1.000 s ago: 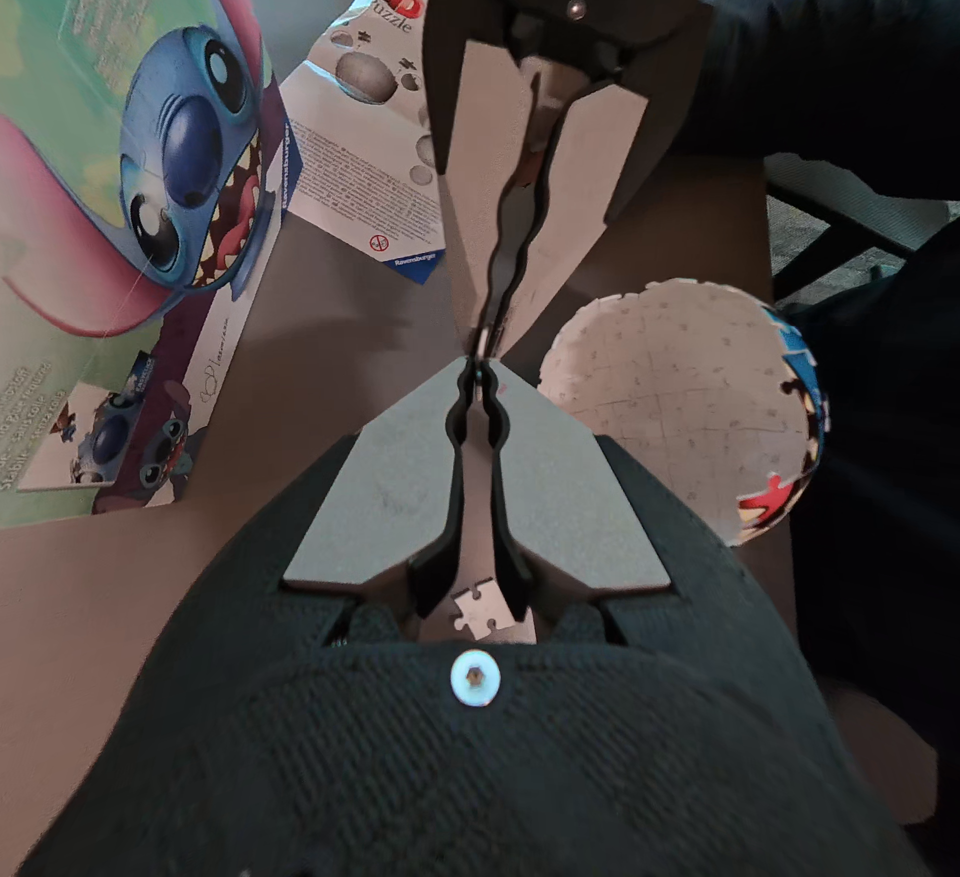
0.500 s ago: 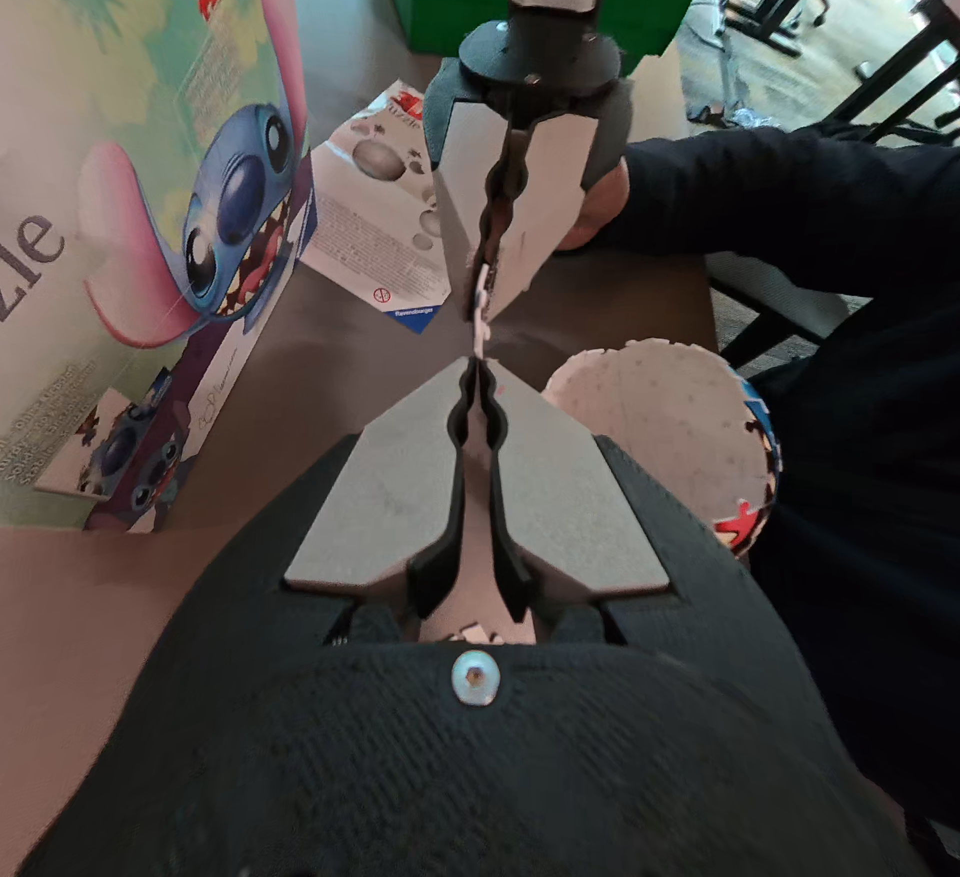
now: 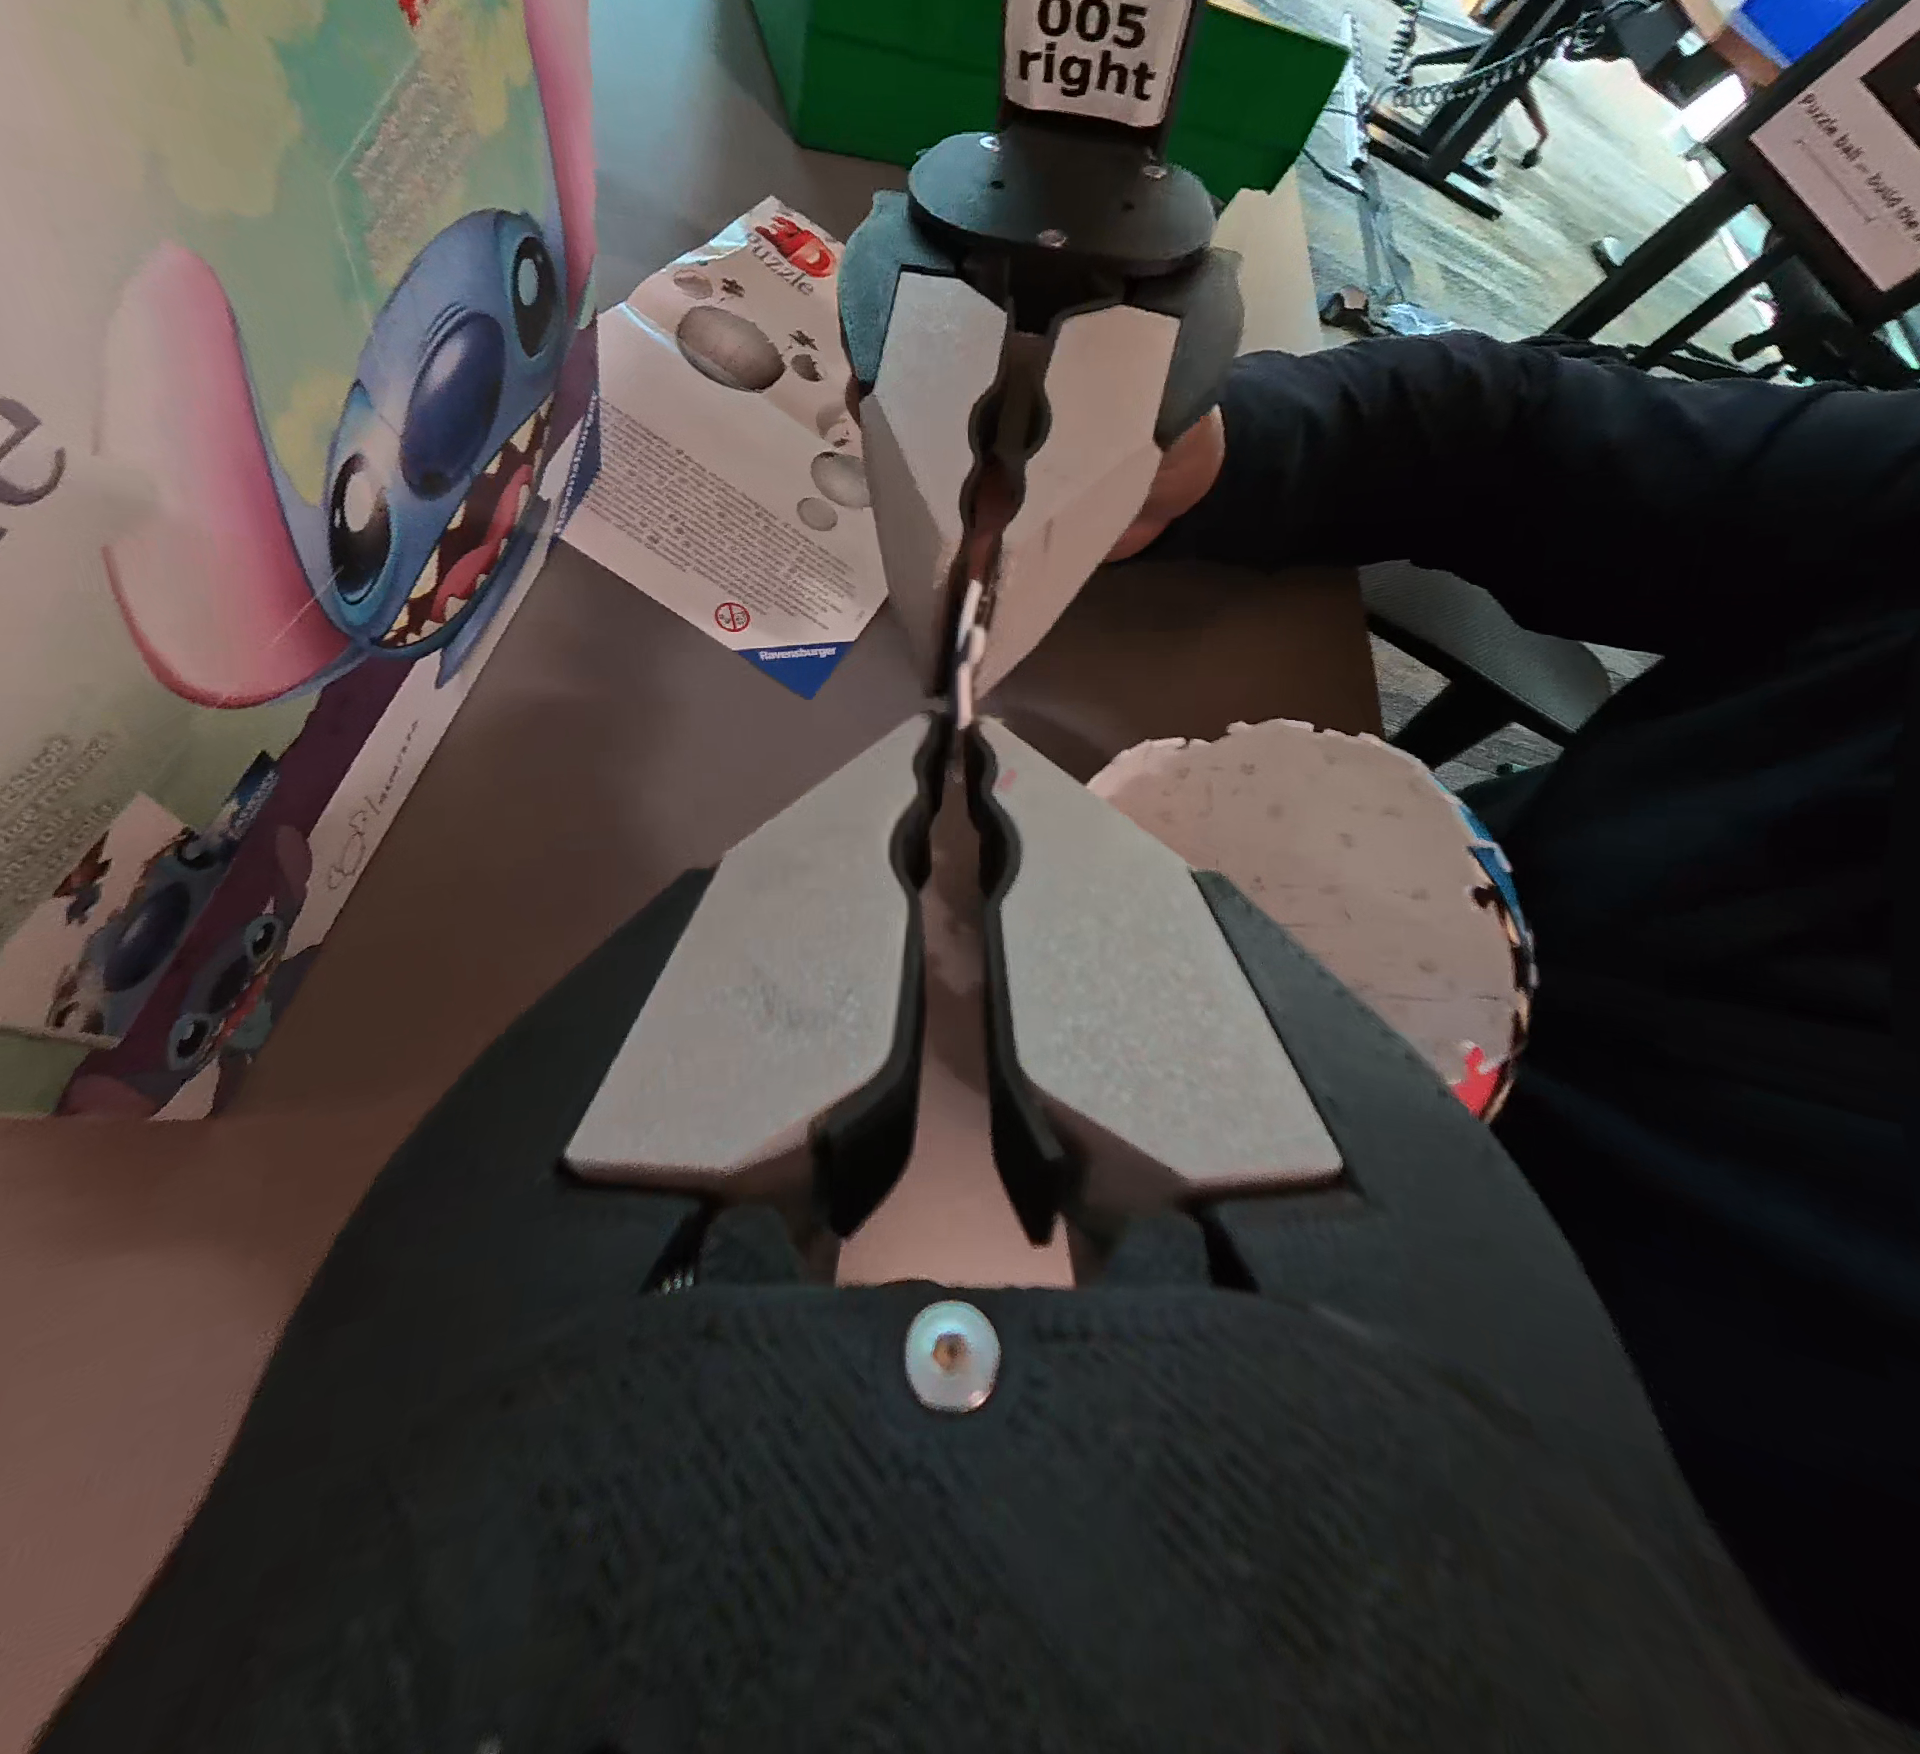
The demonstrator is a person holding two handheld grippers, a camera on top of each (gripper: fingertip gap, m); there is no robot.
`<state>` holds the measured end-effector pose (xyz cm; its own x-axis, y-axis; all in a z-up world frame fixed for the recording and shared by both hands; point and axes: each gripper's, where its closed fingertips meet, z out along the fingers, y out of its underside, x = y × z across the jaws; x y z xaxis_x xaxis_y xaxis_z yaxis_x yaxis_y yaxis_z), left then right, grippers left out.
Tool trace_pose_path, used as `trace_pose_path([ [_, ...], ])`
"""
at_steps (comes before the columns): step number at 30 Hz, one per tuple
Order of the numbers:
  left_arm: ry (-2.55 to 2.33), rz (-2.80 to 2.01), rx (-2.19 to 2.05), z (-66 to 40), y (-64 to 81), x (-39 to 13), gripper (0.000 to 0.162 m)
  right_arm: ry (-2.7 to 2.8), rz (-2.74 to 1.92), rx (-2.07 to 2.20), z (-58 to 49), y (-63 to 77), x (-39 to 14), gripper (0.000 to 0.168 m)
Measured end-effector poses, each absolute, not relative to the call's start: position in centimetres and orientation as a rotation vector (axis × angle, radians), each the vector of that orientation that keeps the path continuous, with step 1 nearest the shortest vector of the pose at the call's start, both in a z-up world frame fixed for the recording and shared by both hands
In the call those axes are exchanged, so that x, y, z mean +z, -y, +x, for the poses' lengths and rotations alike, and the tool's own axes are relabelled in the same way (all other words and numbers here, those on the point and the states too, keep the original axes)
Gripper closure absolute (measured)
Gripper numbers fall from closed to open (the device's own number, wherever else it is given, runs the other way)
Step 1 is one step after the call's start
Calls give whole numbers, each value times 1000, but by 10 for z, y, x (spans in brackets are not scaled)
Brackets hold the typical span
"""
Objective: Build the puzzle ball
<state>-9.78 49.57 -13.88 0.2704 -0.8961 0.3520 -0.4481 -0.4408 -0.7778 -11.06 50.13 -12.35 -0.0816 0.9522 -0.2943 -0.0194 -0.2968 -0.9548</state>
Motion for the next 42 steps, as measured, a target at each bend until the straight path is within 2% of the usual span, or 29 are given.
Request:
trace_pose_path([
  [8,-1275,-2083,-908,-111,-494,-148,162,1255,-1438,1369,-111,-497,-146,168],
  [14,-1309,-2093,-870,-107,-490,-153,162,1279,-1397,1327,-108,-495,-137,163],
  [16,-1315,-2094,-863,-105,-488,-154,162,1300,-1394,1314,-107,-493,-136,168],
  [25,-1427,-2158,-622,-106,-478,-174,162,1548,-1420,1022,-109,-479,-159,166],
  [34,-1464,-2172,-618,-108,-472,-178,162,1567,-1433,1003,-111,-478,-166,163],
  [36,-1468,-2170,-604,-108,-473,-179,162,1580,-1439,1014,-111,-476,-167,168],
  [42,-1489,-2198,-678,-110,-468,-181,160,1621,-1441,965,-112,-472,-171,168],
])
